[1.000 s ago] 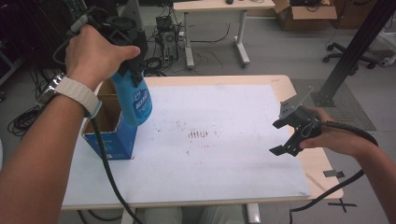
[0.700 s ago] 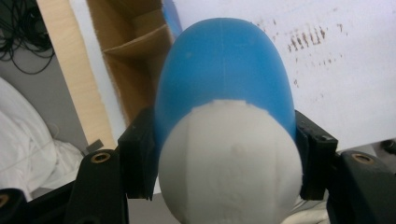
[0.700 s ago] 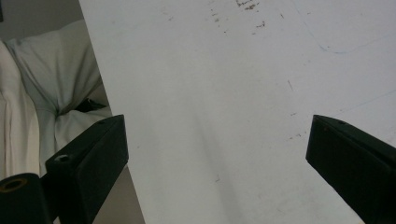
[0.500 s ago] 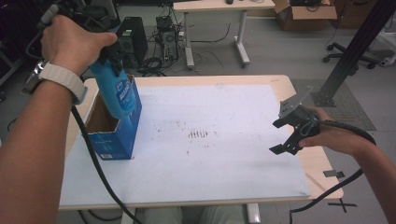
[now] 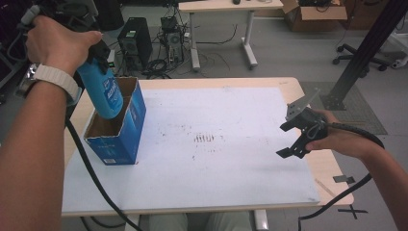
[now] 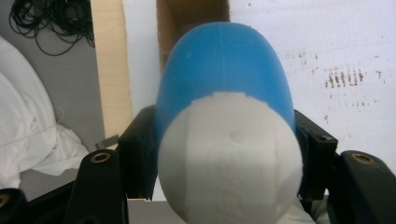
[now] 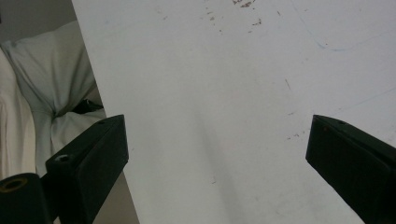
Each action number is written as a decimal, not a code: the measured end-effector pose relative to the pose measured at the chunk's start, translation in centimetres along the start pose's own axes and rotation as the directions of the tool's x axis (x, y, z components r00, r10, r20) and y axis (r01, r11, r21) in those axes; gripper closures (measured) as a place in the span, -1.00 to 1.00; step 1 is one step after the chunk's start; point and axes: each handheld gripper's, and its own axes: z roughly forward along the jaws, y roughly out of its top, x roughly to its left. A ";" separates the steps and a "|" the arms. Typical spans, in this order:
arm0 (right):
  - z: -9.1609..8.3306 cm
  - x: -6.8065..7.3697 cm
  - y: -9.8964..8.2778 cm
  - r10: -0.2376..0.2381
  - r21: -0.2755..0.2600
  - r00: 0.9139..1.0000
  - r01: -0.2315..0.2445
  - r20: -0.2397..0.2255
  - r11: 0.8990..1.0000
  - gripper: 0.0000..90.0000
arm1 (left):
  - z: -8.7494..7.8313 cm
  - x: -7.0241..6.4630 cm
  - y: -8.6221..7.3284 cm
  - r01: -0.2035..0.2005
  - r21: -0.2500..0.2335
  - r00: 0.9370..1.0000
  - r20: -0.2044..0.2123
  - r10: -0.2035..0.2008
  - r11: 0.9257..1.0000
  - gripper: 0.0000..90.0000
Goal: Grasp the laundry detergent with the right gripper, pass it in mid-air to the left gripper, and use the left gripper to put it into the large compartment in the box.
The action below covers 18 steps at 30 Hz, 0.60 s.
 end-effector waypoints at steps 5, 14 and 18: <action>0.1 -0.1 0.0 0.004 0.002 1.000 -0.004 0.002 1.000 -0.87 | 1.4 0.7 0.0 0.004 0.009 1.000 0.005 -0.004 1.000 -0.16; 0.0 -0.2 0.1 0.014 0.001 1.000 -0.014 0.006 1.000 -0.87 | 3.9 1.8 -0.4 0.020 0.010 1.000 0.003 -0.020 1.000 -0.16; 0.2 -0.2 0.0 0.015 0.005 1.000 -0.015 0.004 1.000 -0.87 | 5.6 2.2 -0.6 0.024 0.016 1.000 0.010 -0.024 1.000 -0.16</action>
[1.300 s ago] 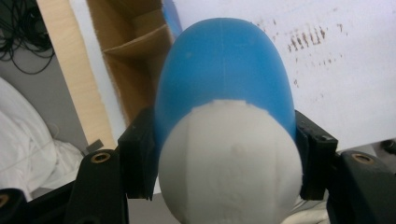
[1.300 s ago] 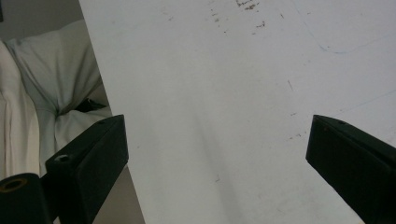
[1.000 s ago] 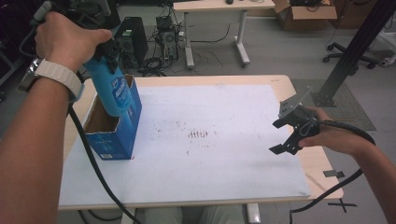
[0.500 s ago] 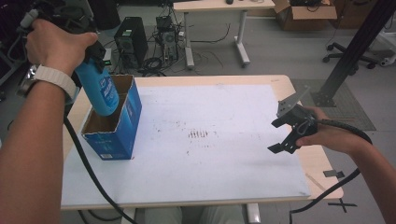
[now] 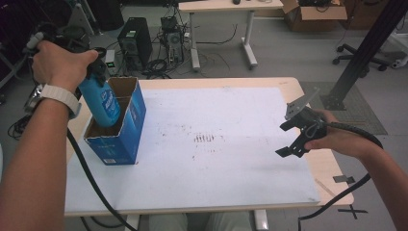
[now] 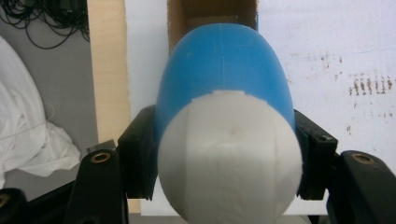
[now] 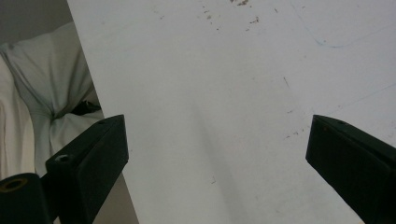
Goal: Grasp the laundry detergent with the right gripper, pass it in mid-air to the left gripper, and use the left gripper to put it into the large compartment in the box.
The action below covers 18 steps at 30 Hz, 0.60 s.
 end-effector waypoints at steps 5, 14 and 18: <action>0.2 0.0 0.0 0.003 0.013 1.000 -0.003 -0.003 1.000 -0.87 | 1.9 0.1 -0.2 -0.011 0.005 1.000 -0.007 0.011 1.000 -0.16; 0.5 -0.1 0.0 0.010 0.020 1.000 -0.010 -0.008 1.000 -0.87 | 4.8 0.1 -0.3 -0.022 0.006 1.000 0.009 0.022 1.000 -0.16; 0.7 -0.1 0.0 0.014 0.020 1.000 -0.013 -0.012 1.000 -0.87 | 6.3 -0.2 -0.5 -0.031 0.011 1.000 -0.002 0.031 0.999 -0.16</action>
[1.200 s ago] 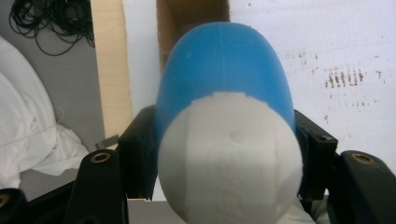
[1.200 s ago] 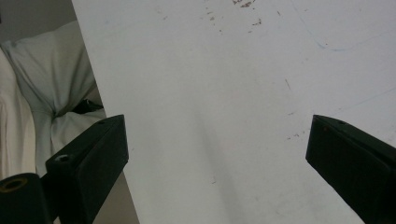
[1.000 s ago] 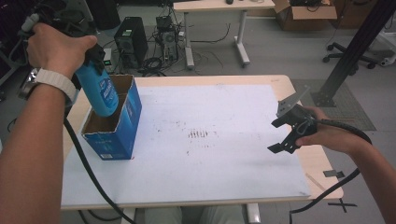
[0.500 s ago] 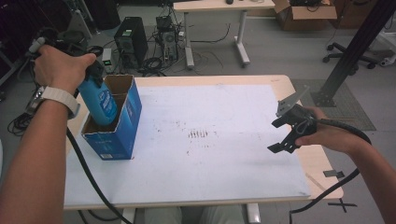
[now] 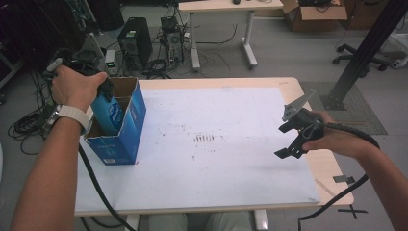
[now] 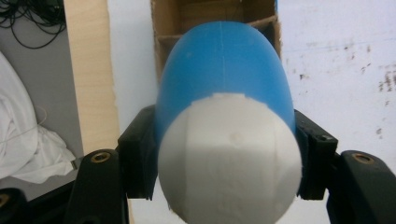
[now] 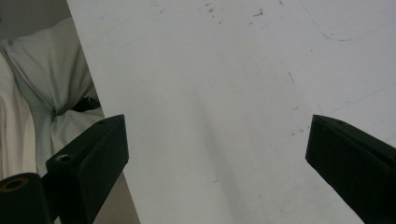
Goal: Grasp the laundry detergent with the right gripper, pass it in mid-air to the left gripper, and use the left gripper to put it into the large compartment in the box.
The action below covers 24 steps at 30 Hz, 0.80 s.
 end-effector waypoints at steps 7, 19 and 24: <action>0.2 0.1 -0.1 0.005 -0.005 1.000 -0.005 -0.008 1.000 -0.87 | 2.8 -0.4 -0.4 -0.015 0.013 1.000 -0.006 0.015 1.000 -0.16; 0.4 0.1 -0.4 0.020 0.000 1.000 -0.020 -0.012 1.000 -0.86 | 5.7 -0.5 -0.9 -0.020 0.000 1.000 -0.003 0.020 1.000 -0.16; 0.4 0.1 -0.5 0.024 0.003 1.000 -0.024 -0.012 1.000 -0.86 | 6.6 -0.5 -1.0 -0.030 0.006 1.000 -0.002 0.030 1.000 -0.16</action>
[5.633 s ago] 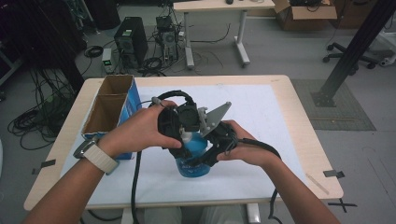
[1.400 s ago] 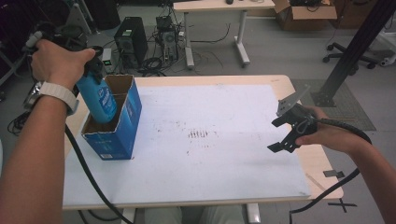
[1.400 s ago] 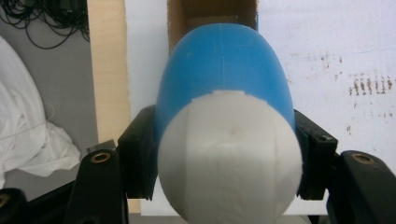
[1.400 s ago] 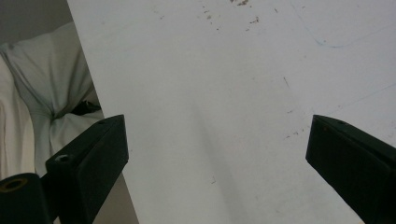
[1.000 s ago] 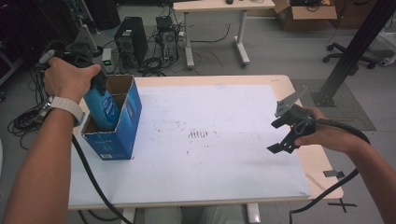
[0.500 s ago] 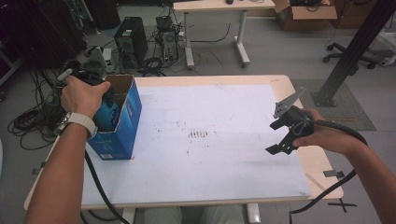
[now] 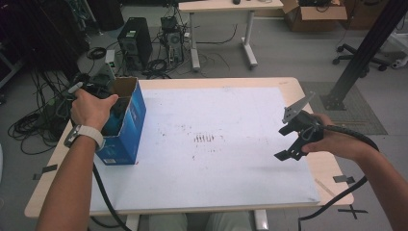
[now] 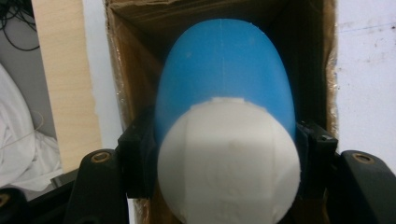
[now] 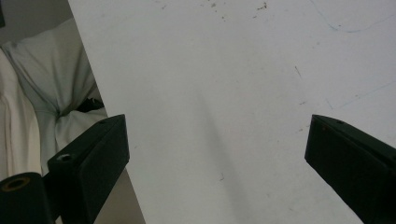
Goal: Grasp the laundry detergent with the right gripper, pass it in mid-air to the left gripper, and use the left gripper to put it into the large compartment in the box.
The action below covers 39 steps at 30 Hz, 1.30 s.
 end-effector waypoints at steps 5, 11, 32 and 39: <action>0.1 0.0 -0.1 0.003 0.003 1.000 -0.003 -0.002 1.000 -0.86 | 0.8 0.0 -0.1 0.001 0.009 1.000 0.006 -0.001 1.000 -0.16; 0.2 0.0 0.0 0.004 0.002 1.000 -0.004 -0.004 1.000 -0.86 | 1.4 0.1 -0.2 0.002 0.019 1.000 0.006 -0.003 1.000 -0.16; 0.5 0.3 -0.1 0.001 0.009 1.000 -0.001 -0.011 1.000 -0.85 | 1.2 0.4 -0.2 0.003 0.006 0.999 0.052 -0.003 1.000 -0.31; 0.3 0.4 -0.2 -0.002 0.012 1.000 0.002 -0.010 1.000 -0.84 | 0.4 0.4 -0.1 0.001 -0.006 0.999 0.042 -0.001 1.000 -0.42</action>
